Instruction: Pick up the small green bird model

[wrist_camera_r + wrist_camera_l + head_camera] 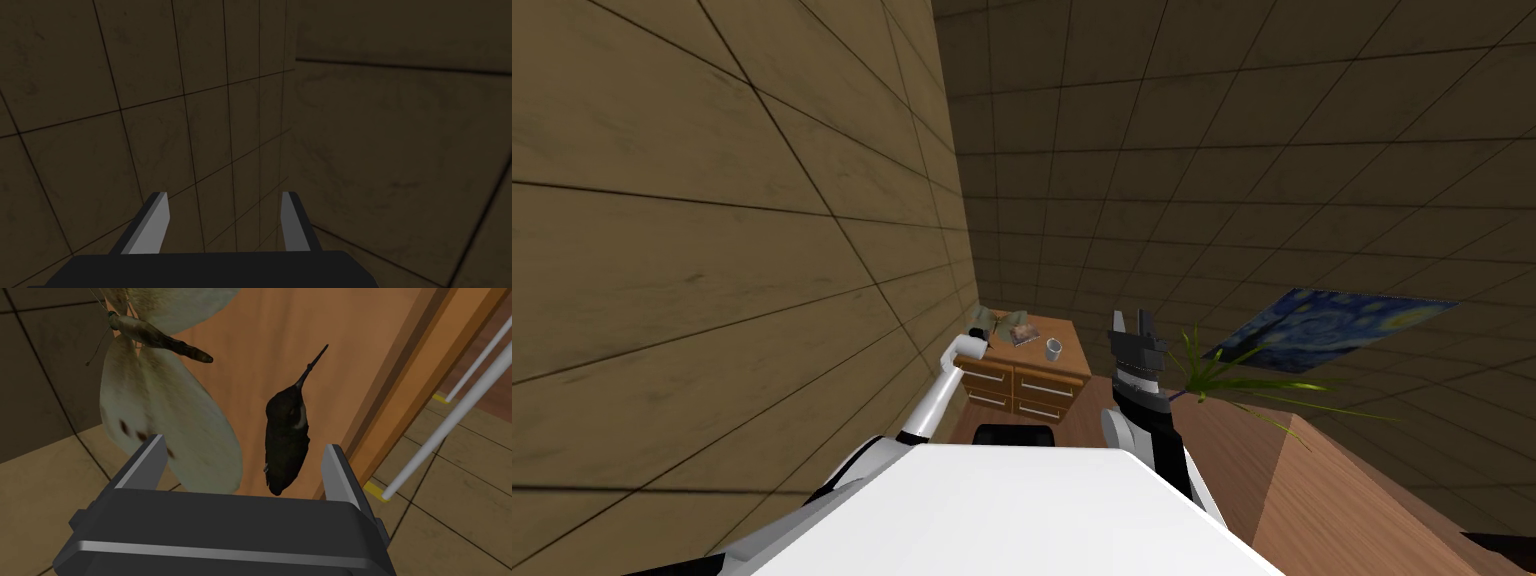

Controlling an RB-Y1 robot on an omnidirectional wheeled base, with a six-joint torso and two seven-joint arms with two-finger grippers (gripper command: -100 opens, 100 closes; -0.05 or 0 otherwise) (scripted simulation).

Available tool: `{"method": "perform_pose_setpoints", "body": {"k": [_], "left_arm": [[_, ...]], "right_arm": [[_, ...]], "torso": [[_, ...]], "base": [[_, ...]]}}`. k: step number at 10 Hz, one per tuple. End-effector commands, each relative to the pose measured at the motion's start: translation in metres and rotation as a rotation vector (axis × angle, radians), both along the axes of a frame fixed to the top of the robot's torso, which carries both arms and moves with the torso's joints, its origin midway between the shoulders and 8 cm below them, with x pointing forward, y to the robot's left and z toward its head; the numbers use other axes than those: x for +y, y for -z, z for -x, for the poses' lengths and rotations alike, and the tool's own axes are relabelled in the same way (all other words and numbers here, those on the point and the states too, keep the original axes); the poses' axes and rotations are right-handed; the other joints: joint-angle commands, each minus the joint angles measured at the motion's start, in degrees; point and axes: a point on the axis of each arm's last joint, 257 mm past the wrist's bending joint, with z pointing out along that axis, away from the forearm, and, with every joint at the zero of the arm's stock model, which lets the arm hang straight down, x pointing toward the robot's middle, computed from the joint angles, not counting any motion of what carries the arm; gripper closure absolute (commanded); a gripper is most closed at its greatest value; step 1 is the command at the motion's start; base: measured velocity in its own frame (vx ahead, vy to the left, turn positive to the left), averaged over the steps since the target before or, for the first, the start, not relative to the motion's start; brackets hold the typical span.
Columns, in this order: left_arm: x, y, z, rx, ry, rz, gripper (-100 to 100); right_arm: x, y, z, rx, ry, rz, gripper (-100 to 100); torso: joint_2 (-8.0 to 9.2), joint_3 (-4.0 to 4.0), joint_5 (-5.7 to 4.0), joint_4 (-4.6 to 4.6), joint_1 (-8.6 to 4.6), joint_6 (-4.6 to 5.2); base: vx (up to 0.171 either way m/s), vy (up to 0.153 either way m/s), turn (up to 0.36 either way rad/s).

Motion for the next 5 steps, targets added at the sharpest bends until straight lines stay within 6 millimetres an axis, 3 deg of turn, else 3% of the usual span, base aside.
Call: {"method": "perform_pose_setpoints", "body": {"k": [1,4,5], "left_arm": [[-0.007,0.011,0.009,0.053,-0.006,0.009,-100],[-0.022,0.03,0.024,0.125,-0.009,0.034,-100],[-0.019,0.026,0.02,0.108,-0.008,0.029,-100]], "right_arm": [[0.0,0.0,0.0,0.0,0.0,0.0,0],[0.0,0.0,0.0,0.0,0.0,0.0,0],[0.0,0.0,0.0,0.0,0.0,0.0,0]], "torso": [[0.0,0.0,0.0,0.0,0.0,0.0],[0.0,0.0,-0.03,0.0,-0.15,0.0],[-0.03,-0.02,-0.03,-0.01,-0.14,0.0]], "base": [[0.055,0.072,-0.051],[0.048,0.045,-0.055],[0.019,0.01,0.01]]}}
